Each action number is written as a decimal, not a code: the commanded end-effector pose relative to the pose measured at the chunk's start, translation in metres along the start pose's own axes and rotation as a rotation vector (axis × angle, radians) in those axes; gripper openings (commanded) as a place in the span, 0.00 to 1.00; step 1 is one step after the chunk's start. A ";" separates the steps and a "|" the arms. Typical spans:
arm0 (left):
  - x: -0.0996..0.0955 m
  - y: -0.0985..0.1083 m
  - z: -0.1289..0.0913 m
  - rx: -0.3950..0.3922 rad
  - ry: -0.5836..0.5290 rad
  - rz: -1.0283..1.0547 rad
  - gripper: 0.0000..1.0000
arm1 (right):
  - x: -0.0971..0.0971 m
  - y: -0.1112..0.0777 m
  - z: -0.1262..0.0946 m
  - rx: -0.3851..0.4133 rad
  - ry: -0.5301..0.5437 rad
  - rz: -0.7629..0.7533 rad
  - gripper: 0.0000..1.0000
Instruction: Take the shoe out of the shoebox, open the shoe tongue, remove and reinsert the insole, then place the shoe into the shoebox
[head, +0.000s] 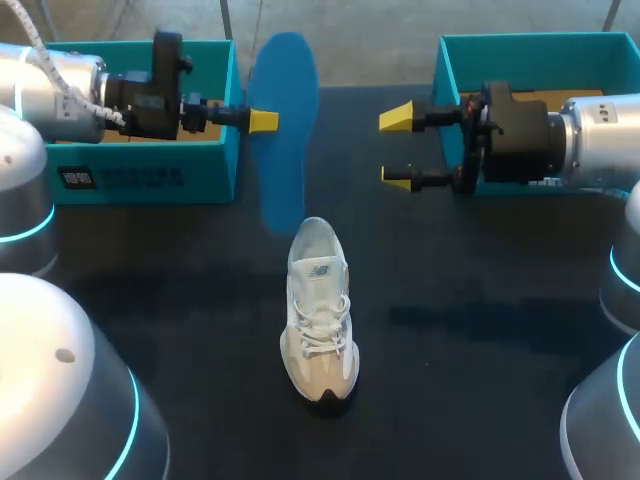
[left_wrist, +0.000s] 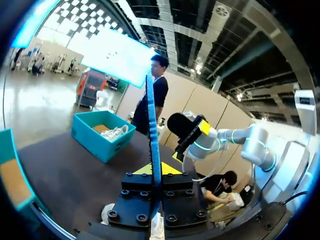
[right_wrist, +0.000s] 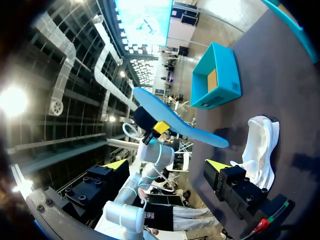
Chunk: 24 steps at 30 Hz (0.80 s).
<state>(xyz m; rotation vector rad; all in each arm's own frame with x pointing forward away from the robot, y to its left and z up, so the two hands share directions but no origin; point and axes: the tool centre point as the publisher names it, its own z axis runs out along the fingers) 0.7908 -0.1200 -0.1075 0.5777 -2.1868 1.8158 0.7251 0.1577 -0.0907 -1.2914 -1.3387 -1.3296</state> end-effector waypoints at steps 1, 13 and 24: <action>0.010 -0.003 -0.007 0.143 0.013 0.315 0.00 | -0.001 0.001 0.003 -0.001 0.001 0.000 1.00; 0.014 -0.003 -0.010 0.122 0.176 0.523 0.00 | -0.001 0.001 0.003 -0.001 0.001 0.000 1.00; 0.015 -0.003 -0.011 0.119 0.193 0.550 0.00 | -0.001 0.001 0.003 -0.001 0.001 0.000 1.00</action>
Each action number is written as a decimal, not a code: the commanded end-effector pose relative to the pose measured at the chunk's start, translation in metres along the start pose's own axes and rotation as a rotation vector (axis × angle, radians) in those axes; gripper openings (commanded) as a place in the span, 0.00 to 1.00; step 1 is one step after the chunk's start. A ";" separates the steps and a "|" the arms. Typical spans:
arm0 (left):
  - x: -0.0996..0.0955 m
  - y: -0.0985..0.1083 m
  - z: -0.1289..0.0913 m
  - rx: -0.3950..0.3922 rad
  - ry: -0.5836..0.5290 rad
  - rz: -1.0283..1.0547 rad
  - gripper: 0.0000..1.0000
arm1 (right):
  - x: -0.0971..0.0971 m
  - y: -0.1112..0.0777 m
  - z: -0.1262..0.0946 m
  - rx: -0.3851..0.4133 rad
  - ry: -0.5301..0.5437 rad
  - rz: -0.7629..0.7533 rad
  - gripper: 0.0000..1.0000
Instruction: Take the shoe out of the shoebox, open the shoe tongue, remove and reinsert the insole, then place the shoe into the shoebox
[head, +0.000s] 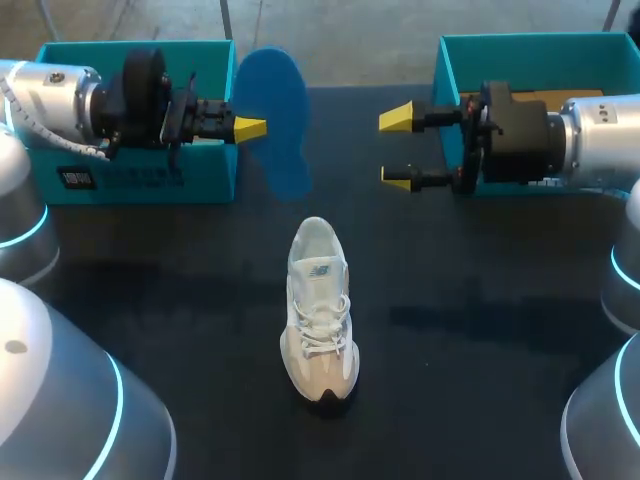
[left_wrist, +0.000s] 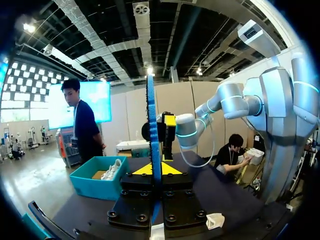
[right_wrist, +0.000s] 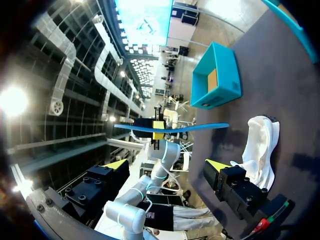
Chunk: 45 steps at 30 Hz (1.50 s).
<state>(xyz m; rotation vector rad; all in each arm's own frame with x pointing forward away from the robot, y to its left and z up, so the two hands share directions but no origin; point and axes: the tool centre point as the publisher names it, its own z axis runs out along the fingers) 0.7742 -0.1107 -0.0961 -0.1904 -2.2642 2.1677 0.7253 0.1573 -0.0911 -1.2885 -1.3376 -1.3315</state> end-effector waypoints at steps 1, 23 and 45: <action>-0.004 0.000 0.001 -0.001 0.015 0.000 0.00 | 0.000 0.001 0.003 -0.002 -0.002 0.001 1.00; 0.008 0.015 0.001 -0.031 0.075 1.062 0.00 | 0.000 0.001 0.003 -0.002 -0.002 0.001 1.00; 0.005 0.015 -0.002 -0.078 -0.113 1.466 0.00 | 0.000 0.001 0.003 -0.002 -0.002 0.001 1.00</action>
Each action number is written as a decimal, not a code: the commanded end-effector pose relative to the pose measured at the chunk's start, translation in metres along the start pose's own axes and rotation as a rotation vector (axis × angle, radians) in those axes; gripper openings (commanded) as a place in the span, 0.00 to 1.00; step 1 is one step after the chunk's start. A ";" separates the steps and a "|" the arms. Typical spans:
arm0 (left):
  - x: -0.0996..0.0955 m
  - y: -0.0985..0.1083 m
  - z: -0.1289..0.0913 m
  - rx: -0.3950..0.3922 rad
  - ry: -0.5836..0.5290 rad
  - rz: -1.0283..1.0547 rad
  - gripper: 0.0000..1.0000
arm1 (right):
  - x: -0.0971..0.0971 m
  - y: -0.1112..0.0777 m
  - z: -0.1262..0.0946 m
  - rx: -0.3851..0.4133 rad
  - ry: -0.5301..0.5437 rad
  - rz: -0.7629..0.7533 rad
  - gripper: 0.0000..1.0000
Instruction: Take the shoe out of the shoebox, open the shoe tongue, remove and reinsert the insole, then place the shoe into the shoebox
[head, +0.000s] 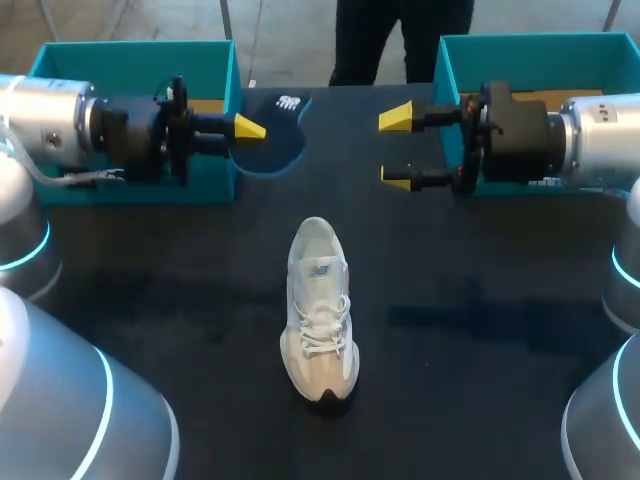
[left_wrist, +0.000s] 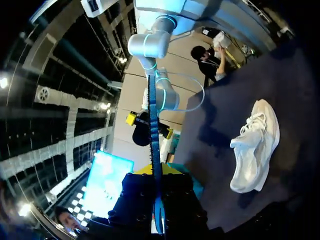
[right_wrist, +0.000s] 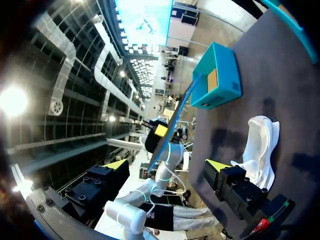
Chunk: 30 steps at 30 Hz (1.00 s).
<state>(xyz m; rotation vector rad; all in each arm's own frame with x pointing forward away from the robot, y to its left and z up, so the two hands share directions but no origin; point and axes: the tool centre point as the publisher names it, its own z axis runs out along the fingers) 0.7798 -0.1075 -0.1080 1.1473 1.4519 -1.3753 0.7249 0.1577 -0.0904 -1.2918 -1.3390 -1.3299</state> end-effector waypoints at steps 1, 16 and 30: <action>0.006 -0.007 0.001 -0.058 -0.065 0.243 0.00 | -0.001 0.001 0.003 -0.001 0.001 0.000 1.00; 0.008 -0.011 0.004 -0.075 -0.075 0.270 0.00 | 0.001 0.003 0.008 0.022 -0.021 0.000 1.00; 0.004 -0.018 0.027 -0.069 -0.067 0.330 0.00 | 0.001 0.004 0.038 0.068 -0.024 0.007 1.00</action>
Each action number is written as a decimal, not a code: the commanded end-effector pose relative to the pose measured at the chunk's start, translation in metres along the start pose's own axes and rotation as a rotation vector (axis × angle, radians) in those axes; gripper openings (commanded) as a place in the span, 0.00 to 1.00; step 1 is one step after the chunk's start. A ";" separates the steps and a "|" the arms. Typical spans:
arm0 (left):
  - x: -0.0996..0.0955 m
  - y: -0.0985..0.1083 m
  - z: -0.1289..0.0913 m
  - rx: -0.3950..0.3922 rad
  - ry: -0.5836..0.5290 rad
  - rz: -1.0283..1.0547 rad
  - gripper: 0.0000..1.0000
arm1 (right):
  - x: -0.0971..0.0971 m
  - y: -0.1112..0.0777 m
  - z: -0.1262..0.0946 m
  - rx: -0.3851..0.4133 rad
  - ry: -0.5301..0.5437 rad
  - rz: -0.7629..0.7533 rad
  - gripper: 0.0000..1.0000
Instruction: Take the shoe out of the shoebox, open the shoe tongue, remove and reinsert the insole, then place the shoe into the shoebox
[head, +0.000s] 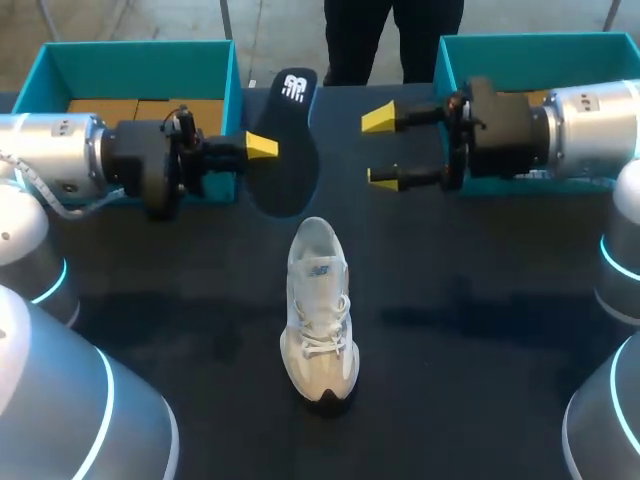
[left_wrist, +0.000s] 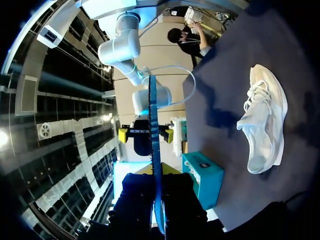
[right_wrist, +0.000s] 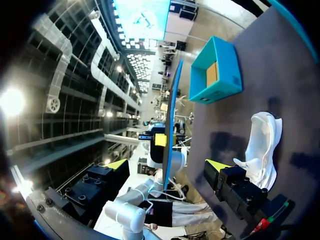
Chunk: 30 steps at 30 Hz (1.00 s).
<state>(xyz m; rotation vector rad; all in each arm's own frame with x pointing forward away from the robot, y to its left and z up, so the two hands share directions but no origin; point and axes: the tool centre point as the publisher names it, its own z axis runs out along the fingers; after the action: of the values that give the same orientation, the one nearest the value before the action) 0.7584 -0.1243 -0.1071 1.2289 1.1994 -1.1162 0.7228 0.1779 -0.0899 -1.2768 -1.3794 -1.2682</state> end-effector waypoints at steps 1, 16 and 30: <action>0.001 0.002 0.011 -0.004 -0.012 0.005 0.00 | -0.002 0.009 0.019 0.015 0.002 0.002 1.00; -0.004 0.005 0.029 -0.006 -0.034 0.020 0.00 | -0.004 0.003 0.037 0.039 0.012 0.009 0.73; -0.012 -0.003 0.046 0.002 -0.078 0.017 0.00 | -0.004 0.004 0.045 0.042 0.024 0.011 0.47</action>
<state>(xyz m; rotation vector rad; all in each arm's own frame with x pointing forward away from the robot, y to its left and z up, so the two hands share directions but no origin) 0.7565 -0.1652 -0.0950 1.1893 1.1313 -1.1460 0.7264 0.2152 -0.0974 -1.2373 -1.3740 -1.2347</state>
